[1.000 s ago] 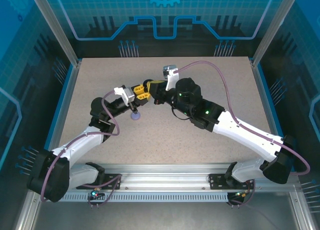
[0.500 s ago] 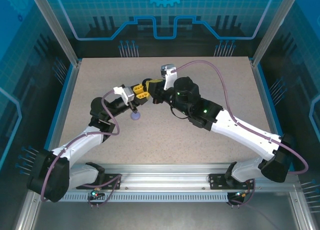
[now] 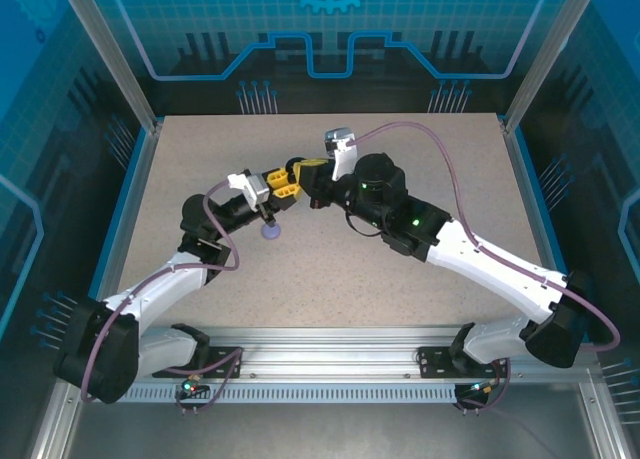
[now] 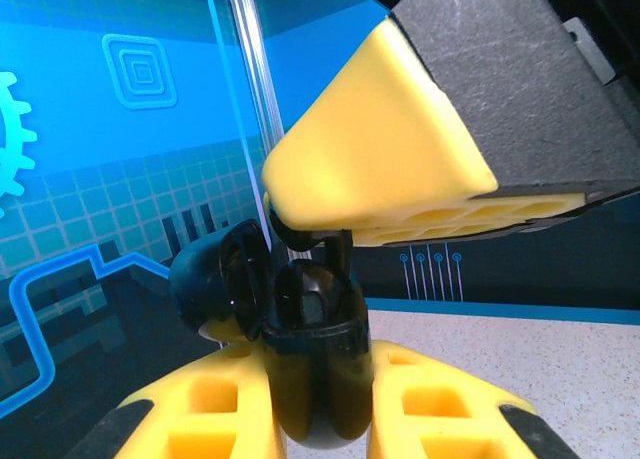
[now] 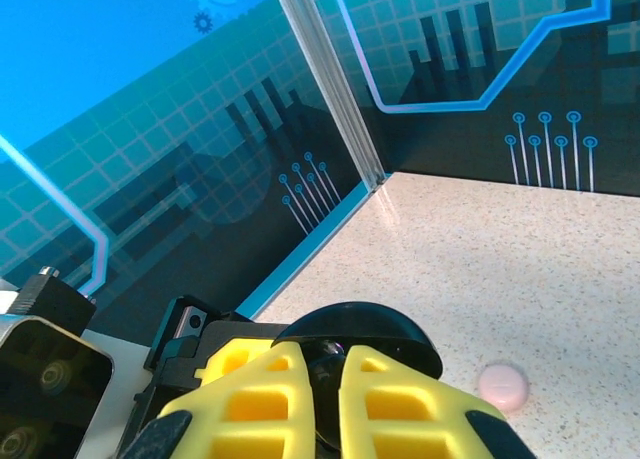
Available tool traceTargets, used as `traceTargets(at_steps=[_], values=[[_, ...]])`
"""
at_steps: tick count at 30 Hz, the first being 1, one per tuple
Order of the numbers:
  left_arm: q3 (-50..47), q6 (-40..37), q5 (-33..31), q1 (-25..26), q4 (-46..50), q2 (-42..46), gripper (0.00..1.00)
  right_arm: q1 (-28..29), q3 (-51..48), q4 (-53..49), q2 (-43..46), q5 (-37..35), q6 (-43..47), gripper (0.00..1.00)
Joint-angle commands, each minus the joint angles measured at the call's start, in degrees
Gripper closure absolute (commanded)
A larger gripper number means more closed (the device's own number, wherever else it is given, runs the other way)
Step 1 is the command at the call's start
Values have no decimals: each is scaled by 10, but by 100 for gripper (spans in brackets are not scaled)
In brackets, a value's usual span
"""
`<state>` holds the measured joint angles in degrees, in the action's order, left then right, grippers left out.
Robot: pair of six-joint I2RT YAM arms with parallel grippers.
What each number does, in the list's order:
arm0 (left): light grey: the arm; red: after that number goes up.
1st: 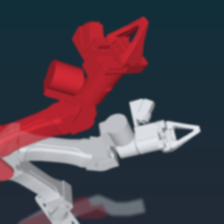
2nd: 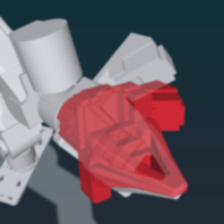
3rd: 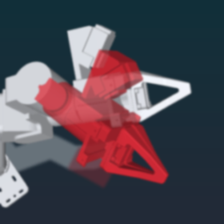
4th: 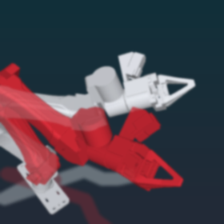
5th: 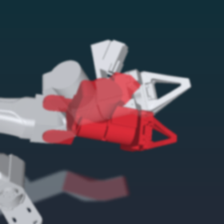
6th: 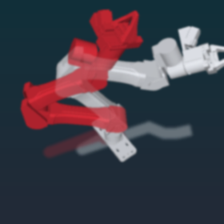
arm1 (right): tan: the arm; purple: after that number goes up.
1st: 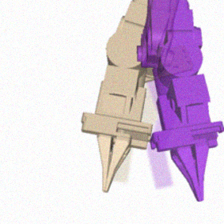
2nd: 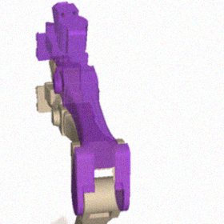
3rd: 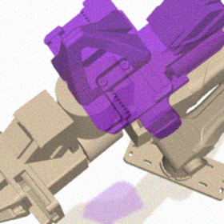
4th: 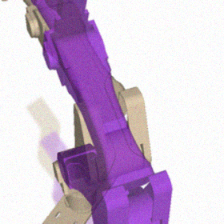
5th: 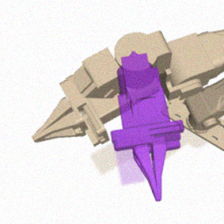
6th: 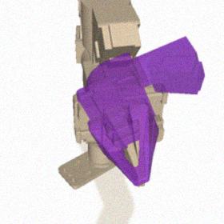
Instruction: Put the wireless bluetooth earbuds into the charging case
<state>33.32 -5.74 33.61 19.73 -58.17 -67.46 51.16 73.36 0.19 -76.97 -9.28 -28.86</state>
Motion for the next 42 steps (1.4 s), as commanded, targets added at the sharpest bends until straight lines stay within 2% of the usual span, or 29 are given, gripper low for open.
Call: traceTargets(at_steps=[1, 6, 21, 32, 42], values=[[10, -4, 28, 9, -34, 15, 100, -12, 1, 12, 9, 58, 13, 91], [2, -26, 35, 20, -27, 19, 100, -15, -14, 36, 21, 92, 6, 92], [-13, -77, 21, 36, 23, 18, 100, -32, -38, 83, 60, 106, 7, 93], [-14, -72, 14, 35, 3, 5, 100, -39, -98, 83, 106, 86, -3, 93], [-14, -69, 12, 36, -9, 3, 100, -42, -104, 88, 89, 98, -22, 94]])
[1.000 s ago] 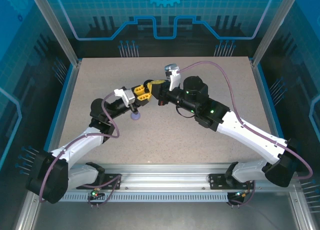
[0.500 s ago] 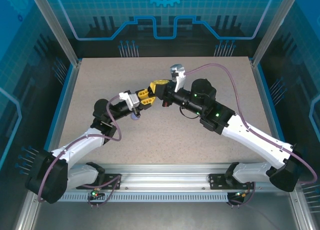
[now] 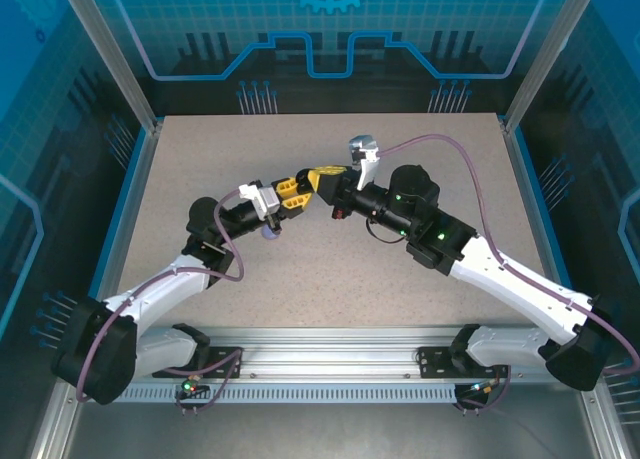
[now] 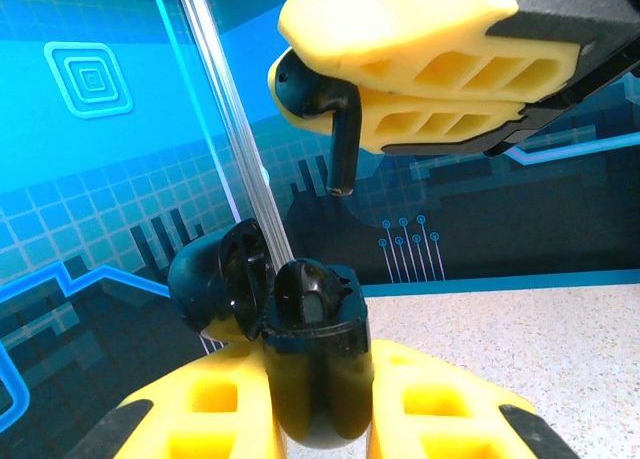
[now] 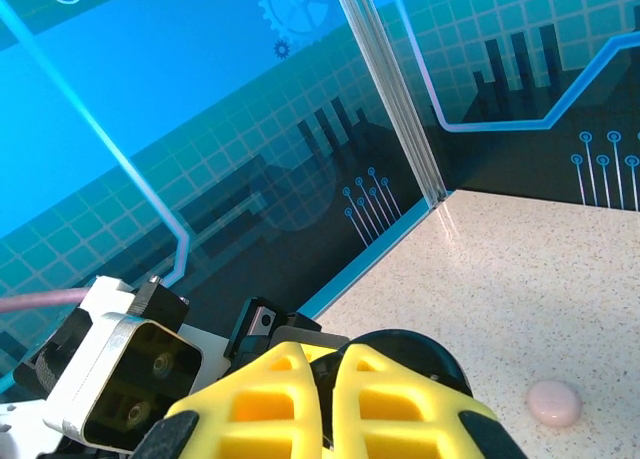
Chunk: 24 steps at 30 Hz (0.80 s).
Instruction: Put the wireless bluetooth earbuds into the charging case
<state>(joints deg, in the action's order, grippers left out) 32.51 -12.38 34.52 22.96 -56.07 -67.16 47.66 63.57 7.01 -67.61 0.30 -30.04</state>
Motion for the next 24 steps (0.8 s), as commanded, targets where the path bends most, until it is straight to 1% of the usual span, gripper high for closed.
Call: traceTargets(at_steps=[1, 15, 24], values=[[-6, -3, 3, 3, -30, 0, 100, -7, -6, 20, -6, 4, -11, 94], [-4, -3, 2, 3, -30, 11, 100, -14, -10, 19, -29, 12, -26, 94], [-2, -8, -2, 3, -26, 14, 100, -20, -26, 17, -25, 16, -42, 96]])
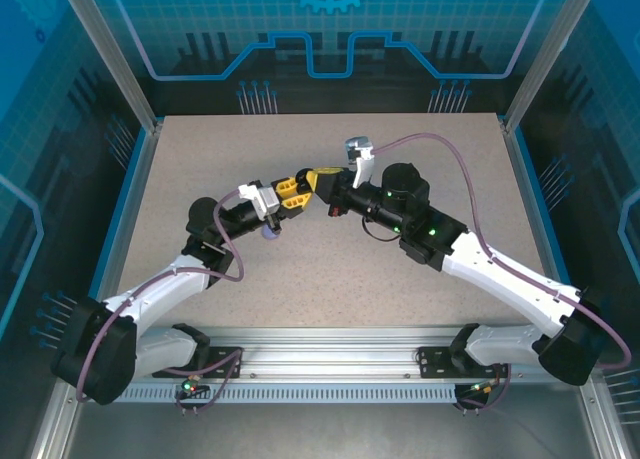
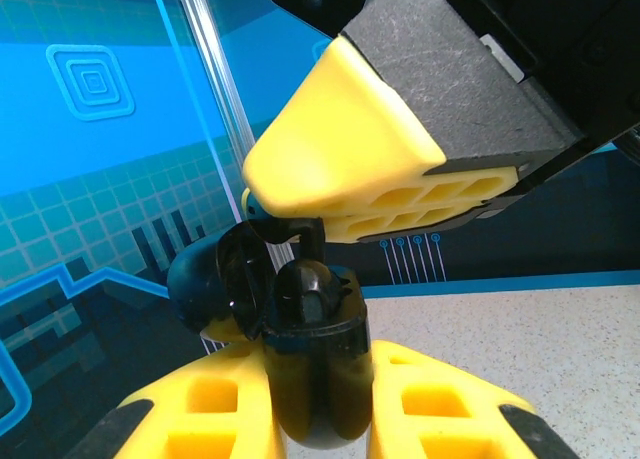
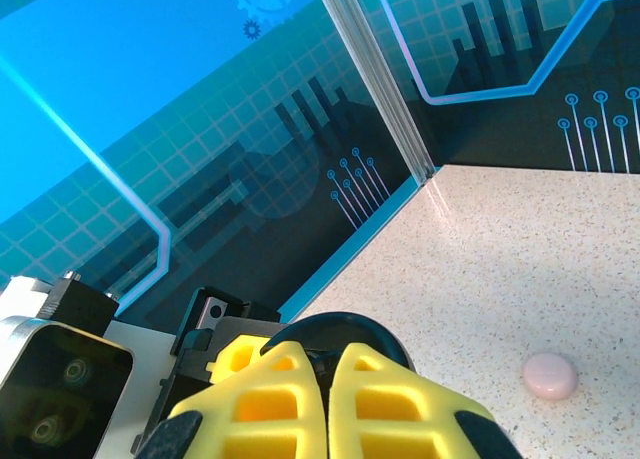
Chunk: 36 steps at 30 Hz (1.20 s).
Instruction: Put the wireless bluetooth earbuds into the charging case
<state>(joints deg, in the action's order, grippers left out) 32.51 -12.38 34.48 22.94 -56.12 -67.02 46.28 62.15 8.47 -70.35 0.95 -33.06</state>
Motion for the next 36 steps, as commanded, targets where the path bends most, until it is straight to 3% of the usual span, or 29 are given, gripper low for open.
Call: traceTargets(at_steps=[1, 13, 25, 36], values=[[-2, -8, -1, 3, -26, 14, 100, -6, -13, 3, 4, 11, -13, 96], [-1, -9, -2, 4, -20, 19, 100, 7, 24, -41, -33, 48, -4, 97], [0, -11, -4, 4, -19, 21, 100, 13, 64, -118, -81, 44, -1, 99], [-2, -13, -12, 3, -19, 32, 100, 7, 47, -120, -59, 12, -17, 98]])
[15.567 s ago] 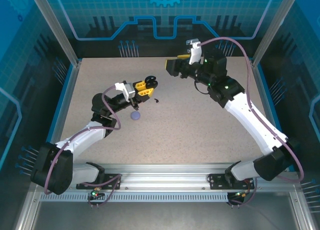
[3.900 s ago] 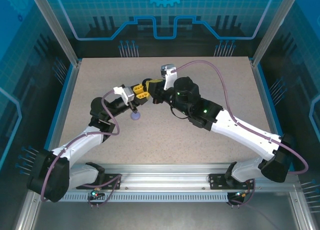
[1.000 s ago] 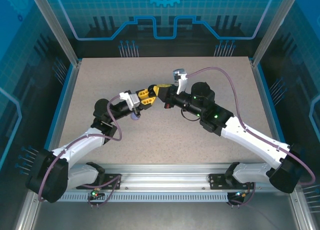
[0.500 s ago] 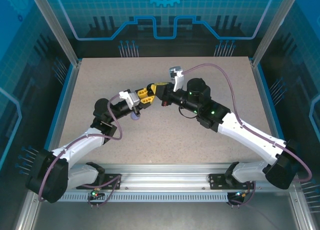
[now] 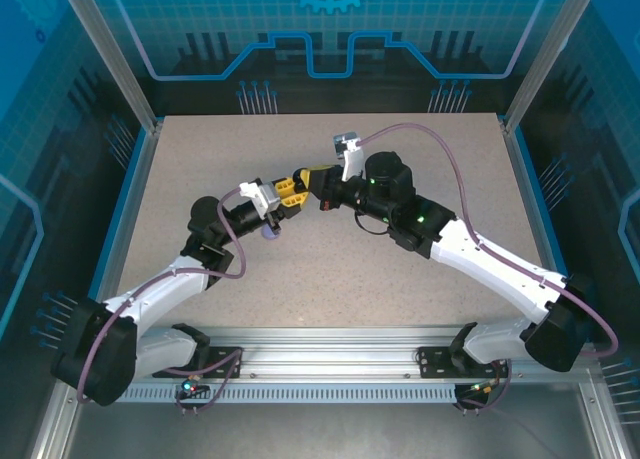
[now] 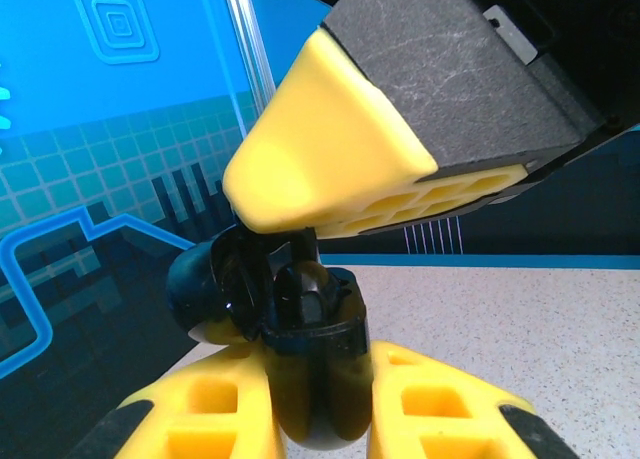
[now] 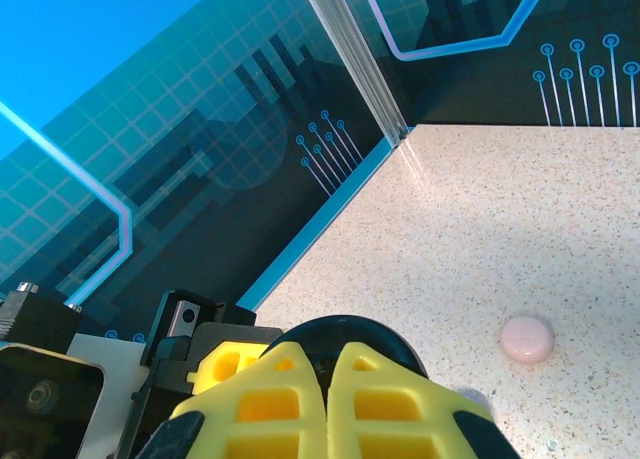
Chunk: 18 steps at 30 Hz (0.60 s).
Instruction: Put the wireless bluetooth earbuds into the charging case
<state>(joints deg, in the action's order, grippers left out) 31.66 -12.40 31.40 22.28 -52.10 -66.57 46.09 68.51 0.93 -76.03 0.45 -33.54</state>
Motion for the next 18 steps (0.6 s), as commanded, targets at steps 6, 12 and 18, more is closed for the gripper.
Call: traceTargets(at_steps=[6, 12, 18], values=[[7, 4, 24, 10, -70, 23, 100, 5, -7, -48, -15, 22, -21, 92], [1, 19, 25, 10, -83, 14, 100, -4, 1, -39, -27, 13, -46, 86], [-3, 29, 20, 10, -98, 0, 100, -6, 11, -39, -38, 10, -50, 79]])
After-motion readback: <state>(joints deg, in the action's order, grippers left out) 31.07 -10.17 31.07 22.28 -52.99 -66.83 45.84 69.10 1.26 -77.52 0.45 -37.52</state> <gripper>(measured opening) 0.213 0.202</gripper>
